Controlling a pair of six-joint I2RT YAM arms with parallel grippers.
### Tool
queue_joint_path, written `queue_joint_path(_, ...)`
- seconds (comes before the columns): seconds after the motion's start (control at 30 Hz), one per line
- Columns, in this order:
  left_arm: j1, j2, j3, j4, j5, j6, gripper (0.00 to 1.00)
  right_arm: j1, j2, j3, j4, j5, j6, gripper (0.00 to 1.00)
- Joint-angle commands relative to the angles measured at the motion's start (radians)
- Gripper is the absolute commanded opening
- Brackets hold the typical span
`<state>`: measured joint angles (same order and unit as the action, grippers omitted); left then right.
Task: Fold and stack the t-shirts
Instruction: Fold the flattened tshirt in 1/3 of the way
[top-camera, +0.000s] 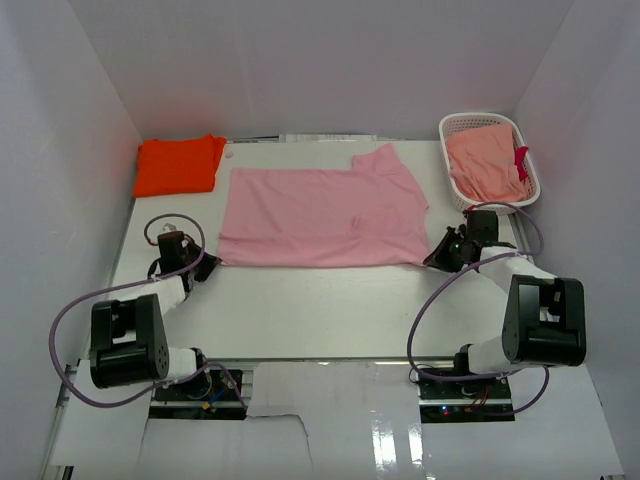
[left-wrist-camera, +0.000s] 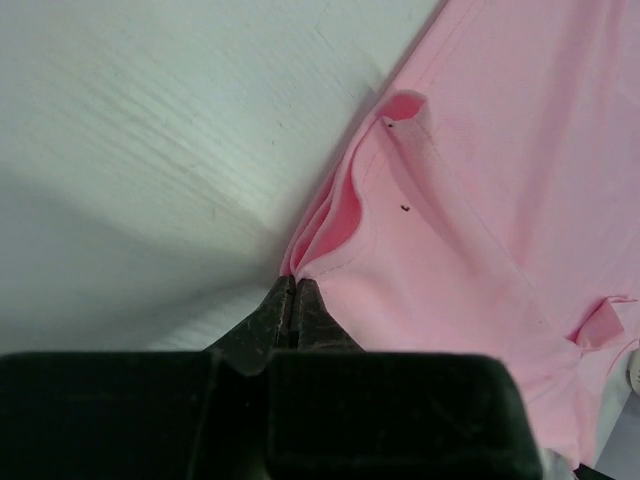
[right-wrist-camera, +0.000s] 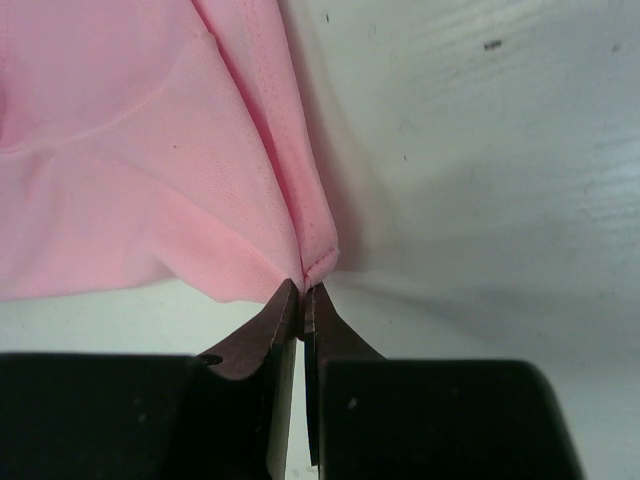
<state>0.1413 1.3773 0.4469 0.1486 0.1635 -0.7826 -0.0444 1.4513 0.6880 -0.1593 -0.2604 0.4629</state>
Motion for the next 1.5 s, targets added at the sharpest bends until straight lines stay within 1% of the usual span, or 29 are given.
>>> queue_joint_path(0.0, 0.0, -0.113, -0.011, -0.142, -0.025, -0.004, 0.0, 0.006, -0.066, -0.042, -0.048, -0.008, -0.012, 0.08)
queue_joint_path(0.07, 0.0, -0.168, -0.013, -0.217, -0.047, -0.007, 0.0, 0.008, -0.101, -0.054, -0.08, -0.002, -0.009, 0.08)
queue_joint_path(0.17, 0.0, -0.22, -0.017, -0.271, -0.05, -0.012, 0.0, 0.009, -0.134, -0.074, -0.137, 0.009, -0.015, 0.08)
queue_joint_path(0.37, 0.001, -0.3, -0.054, -0.328, -0.044, -0.043, 0.0, 0.009, -0.224, -0.117, -0.23, 0.039, -0.01, 0.08)
queue_joint_path(0.57, 0.0, -0.31, -0.089, -0.368, -0.055, -0.064, 0.0, 0.009, -0.252, -0.153, -0.295, 0.047, -0.017, 0.08)
queue_joint_path(0.77, 0.0, -0.323, -0.102, -0.371, -0.071, -0.069, 0.0, 0.009, -0.279, -0.174, -0.287, 0.044, -0.024, 0.08)
queue_joint_path(0.8, 0.0, -0.322, -0.103, -0.373, -0.073, -0.067, 0.0, 0.009, -0.281, -0.171, -0.287, 0.046, -0.027, 0.09)
queue_joint_path(0.83, 0.001, -0.32, -0.099, -0.371, -0.071, -0.064, 0.0, 0.009, -0.278, -0.17, -0.287, 0.043, -0.03, 0.11)
queue_joint_path(0.87, 0.0, -0.32, -0.097, -0.374, -0.073, -0.061, 0.02, 0.009, -0.275, -0.162, -0.287, 0.046, -0.039, 0.19)
queue_joint_path(0.97, 0.001, -0.314, -0.091, -0.373, -0.068, -0.053, 0.05, 0.009, -0.273, -0.16, -0.29, 0.049, -0.041, 0.27)
queue_joint_path(1.0, 0.0, -0.316, -0.089, -0.38, -0.073, -0.056, 0.18, 0.009, -0.276, -0.157, -0.29, 0.049, -0.043, 0.29)
queue_joint_path(1.03, 0.0, -0.317, -0.091, -0.382, -0.081, -0.058, 0.23, 0.009, -0.278, -0.156, -0.293, 0.05, -0.043, 0.31)
queue_joint_path(1.07, 0.0, -0.319, -0.091, -0.383, -0.084, -0.058, 0.26, 0.009, -0.281, -0.153, -0.296, 0.053, -0.043, 0.34)
queue_joint_path(1.1, 0.0, -0.322, -0.091, -0.388, -0.087, -0.06, 0.28, 0.009, -0.285, -0.147, -0.301, 0.056, -0.043, 0.39)
queue_joint_path(1.13, 0.001, -0.325, -0.091, -0.391, -0.09, -0.06, 0.28, 0.009, -0.29, -0.145, -0.305, 0.061, -0.044, 0.44)
queue_joint_path(1.17, 0.001, -0.331, -0.089, -0.396, -0.097, -0.06, 0.31, 0.009, -0.293, -0.142, -0.315, 0.065, -0.044, 0.61)
queue_joint_path(1.2, 0.0, -0.334, -0.088, -0.406, -0.101, -0.06, 0.31, 0.009, -0.302, -0.139, -0.319, 0.069, -0.044, 0.63)
queue_joint_path(1.23, 0.0, -0.337, -0.086, -0.411, -0.104, -0.06, 0.32, 0.009, -0.308, -0.136, -0.33, 0.072, -0.044, 0.72)
queue_joint_path(1.4, 0.0, -0.38, -0.073, -0.47, -0.139, -0.069, 0.37, 0.009, -0.357, -0.131, -0.373, 0.087, -0.041, 0.74)
queue_joint_path(1.47, 0.0, -0.403, -0.063, -0.495, -0.15, -0.069, 0.37, 0.009, -0.379, -0.117, -0.388, 0.096, -0.033, 0.73)
